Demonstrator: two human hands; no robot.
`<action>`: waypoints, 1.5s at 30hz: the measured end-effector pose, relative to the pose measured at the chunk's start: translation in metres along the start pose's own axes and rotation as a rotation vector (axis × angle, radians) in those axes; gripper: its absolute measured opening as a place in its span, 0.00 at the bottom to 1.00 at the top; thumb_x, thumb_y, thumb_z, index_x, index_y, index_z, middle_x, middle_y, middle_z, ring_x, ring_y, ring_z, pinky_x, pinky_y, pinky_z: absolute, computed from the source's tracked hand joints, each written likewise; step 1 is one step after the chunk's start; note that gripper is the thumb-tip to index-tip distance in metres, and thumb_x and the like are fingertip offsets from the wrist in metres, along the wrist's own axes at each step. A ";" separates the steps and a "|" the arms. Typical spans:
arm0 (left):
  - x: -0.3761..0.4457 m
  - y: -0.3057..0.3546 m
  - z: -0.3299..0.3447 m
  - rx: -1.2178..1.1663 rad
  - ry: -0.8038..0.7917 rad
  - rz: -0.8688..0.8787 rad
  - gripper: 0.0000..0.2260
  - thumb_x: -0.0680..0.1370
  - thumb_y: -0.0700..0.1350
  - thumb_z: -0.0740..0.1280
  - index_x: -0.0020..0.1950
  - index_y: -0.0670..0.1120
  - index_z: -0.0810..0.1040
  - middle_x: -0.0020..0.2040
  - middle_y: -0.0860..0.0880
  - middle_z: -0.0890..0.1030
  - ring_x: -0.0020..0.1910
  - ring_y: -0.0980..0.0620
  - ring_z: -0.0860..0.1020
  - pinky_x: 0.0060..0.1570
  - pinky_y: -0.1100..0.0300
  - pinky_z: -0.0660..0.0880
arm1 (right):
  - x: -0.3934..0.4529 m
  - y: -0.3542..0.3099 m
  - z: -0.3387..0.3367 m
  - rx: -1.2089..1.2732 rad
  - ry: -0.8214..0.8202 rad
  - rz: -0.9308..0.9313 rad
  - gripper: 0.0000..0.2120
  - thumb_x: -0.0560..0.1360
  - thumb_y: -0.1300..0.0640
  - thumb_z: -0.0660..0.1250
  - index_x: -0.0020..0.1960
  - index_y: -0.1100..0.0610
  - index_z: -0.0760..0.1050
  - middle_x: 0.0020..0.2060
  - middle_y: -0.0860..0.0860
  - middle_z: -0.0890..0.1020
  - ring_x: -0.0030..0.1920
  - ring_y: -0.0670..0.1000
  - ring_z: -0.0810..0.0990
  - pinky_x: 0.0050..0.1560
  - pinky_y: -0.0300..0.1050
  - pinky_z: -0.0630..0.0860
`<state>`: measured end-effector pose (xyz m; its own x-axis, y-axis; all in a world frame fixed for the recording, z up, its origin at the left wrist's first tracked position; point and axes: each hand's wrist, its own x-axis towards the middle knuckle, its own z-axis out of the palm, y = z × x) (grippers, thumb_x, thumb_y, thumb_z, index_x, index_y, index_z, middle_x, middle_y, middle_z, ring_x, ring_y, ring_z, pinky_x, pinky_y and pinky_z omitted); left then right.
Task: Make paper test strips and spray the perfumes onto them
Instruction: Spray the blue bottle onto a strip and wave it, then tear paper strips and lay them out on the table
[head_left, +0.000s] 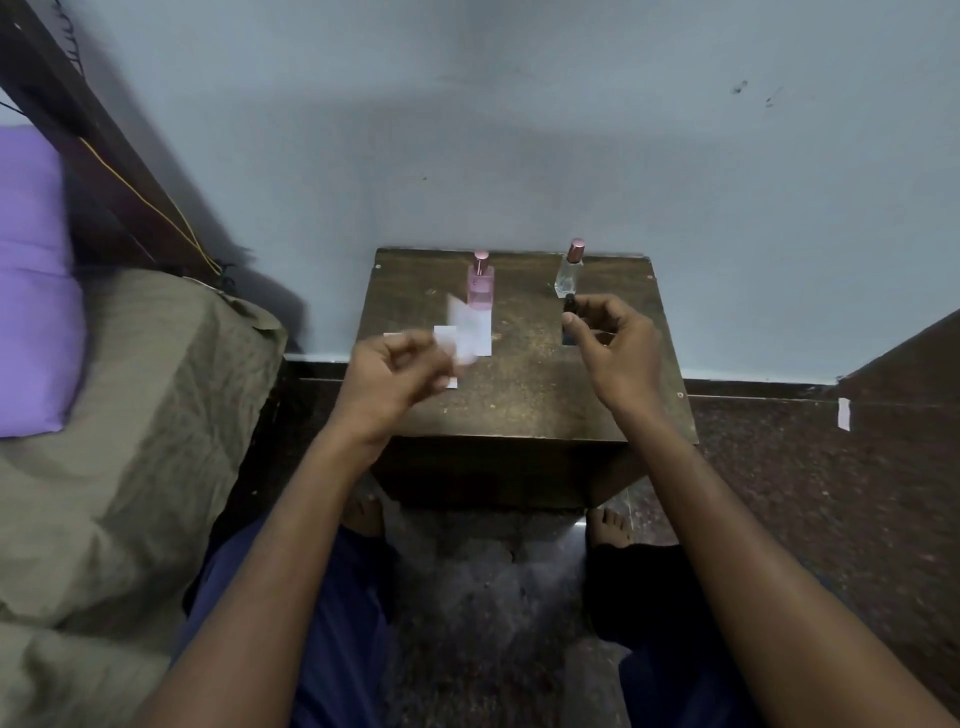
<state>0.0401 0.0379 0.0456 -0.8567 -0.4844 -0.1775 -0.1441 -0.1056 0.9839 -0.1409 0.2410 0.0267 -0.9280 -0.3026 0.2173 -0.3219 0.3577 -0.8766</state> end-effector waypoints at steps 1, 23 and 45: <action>0.005 -0.009 0.000 0.368 0.083 0.013 0.04 0.77 0.45 0.79 0.49 0.46 0.87 0.40 0.51 0.88 0.37 0.57 0.86 0.42 0.63 0.85 | 0.005 0.002 0.002 -0.009 0.002 -0.005 0.08 0.78 0.54 0.76 0.57 0.52 0.85 0.44 0.43 0.87 0.43 0.37 0.86 0.46 0.34 0.82; 0.033 -0.015 0.027 -0.291 0.116 -0.128 0.10 0.77 0.38 0.76 0.57 0.35 0.84 0.41 0.44 0.88 0.38 0.57 0.87 0.39 0.70 0.81 | 0.080 0.027 0.076 -0.282 -0.033 -0.108 0.08 0.81 0.58 0.72 0.57 0.62 0.82 0.50 0.56 0.87 0.49 0.53 0.84 0.50 0.43 0.78; 0.034 -0.013 0.023 -0.325 0.195 -0.040 0.02 0.80 0.40 0.75 0.50 0.47 0.85 0.41 0.52 0.86 0.43 0.54 0.85 0.44 0.64 0.83 | 0.073 0.013 0.053 -0.271 0.034 -0.182 0.17 0.78 0.58 0.76 0.63 0.62 0.77 0.51 0.52 0.87 0.48 0.46 0.84 0.53 0.36 0.80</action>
<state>0.0014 0.0427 0.0269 -0.7389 -0.6271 -0.2465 0.0160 -0.3821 0.9240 -0.2027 0.1772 0.0081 -0.8548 -0.3551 0.3784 -0.5172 0.5240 -0.6767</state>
